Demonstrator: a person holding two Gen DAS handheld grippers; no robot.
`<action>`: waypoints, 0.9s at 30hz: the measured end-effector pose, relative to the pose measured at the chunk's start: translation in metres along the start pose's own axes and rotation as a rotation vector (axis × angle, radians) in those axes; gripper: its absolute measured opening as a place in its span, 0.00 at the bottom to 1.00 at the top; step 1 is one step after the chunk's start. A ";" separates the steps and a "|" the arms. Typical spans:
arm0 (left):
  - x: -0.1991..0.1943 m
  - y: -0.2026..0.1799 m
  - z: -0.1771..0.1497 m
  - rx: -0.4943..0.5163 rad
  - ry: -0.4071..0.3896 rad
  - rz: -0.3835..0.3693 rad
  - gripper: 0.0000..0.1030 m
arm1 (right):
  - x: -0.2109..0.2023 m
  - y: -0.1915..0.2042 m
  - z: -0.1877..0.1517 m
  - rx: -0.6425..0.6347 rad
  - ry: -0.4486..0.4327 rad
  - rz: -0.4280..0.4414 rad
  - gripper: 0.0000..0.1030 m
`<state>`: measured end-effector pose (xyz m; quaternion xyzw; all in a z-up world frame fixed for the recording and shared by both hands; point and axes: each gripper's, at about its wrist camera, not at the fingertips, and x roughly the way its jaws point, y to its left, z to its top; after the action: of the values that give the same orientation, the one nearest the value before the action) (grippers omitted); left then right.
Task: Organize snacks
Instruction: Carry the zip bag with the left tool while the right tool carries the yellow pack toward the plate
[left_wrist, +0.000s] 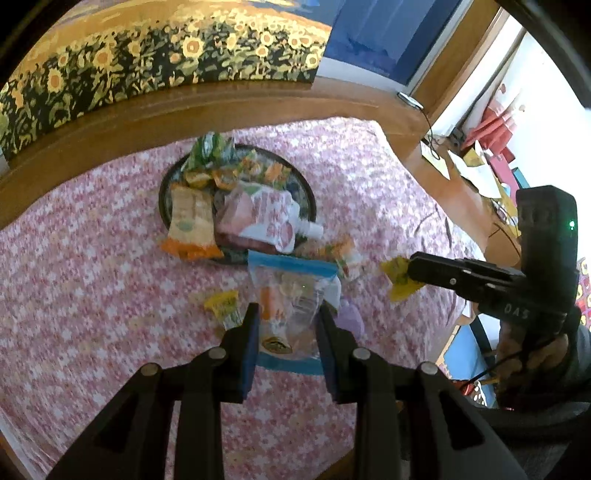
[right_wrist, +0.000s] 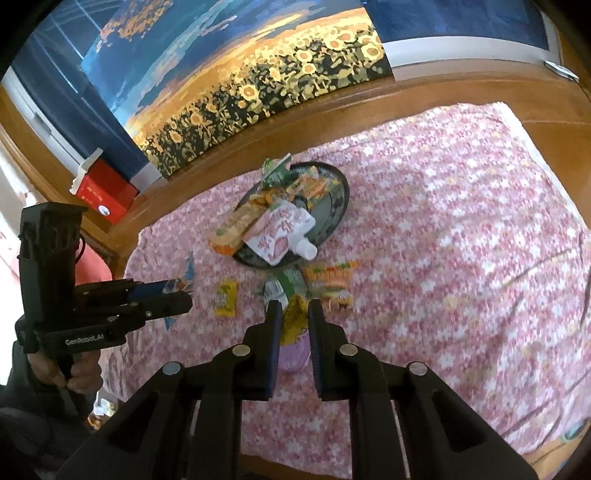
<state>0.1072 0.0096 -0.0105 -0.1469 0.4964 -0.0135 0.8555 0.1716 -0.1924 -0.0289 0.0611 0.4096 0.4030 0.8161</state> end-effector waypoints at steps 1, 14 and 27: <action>0.001 0.001 0.003 -0.003 -0.002 0.000 0.30 | 0.001 0.000 0.003 -0.003 0.000 0.002 0.14; 0.009 0.013 0.027 -0.029 -0.010 0.016 0.30 | 0.013 0.000 0.024 -0.041 0.001 0.022 0.02; 0.013 0.015 0.026 -0.040 0.005 0.017 0.30 | 0.052 -0.033 -0.012 -0.106 0.128 -0.172 0.27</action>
<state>0.1345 0.0281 -0.0131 -0.1597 0.5000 0.0035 0.8512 0.2011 -0.1803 -0.0832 -0.0433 0.4429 0.3555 0.8219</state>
